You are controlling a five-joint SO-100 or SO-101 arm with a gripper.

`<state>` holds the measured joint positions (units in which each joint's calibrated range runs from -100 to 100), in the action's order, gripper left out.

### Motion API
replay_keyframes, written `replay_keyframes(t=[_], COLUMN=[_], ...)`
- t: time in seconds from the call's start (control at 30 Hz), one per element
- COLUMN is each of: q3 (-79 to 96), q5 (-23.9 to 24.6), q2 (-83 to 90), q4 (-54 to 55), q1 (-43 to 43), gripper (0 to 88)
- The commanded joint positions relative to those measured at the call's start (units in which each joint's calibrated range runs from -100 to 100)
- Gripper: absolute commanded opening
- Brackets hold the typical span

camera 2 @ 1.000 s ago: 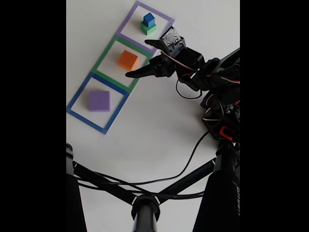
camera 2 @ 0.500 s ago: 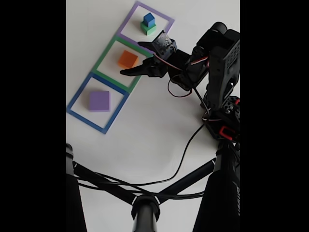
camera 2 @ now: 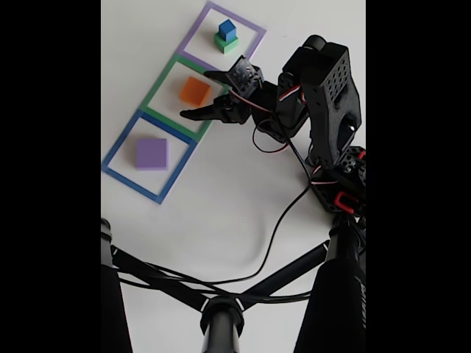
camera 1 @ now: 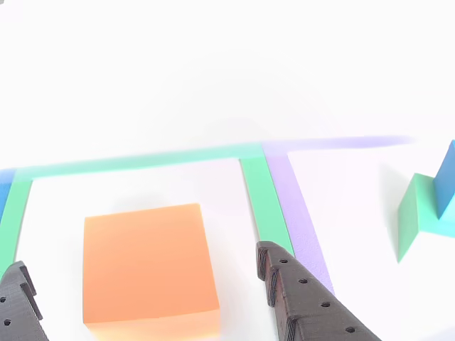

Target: Tower of hanoi

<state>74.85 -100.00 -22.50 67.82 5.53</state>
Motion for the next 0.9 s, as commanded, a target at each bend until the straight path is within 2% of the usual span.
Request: replay_keyframes(t=[0.0,0.3,0.87], q3=[-1.7,-2.1,-2.2], q5=[0.0,0.0,0.0], q2=[-0.5,-1.7,-2.0], q4=[1.5,1.2,1.2], q1=[-0.3,-0.7,-2.1], gripper=[35.6,30.9,14.9])
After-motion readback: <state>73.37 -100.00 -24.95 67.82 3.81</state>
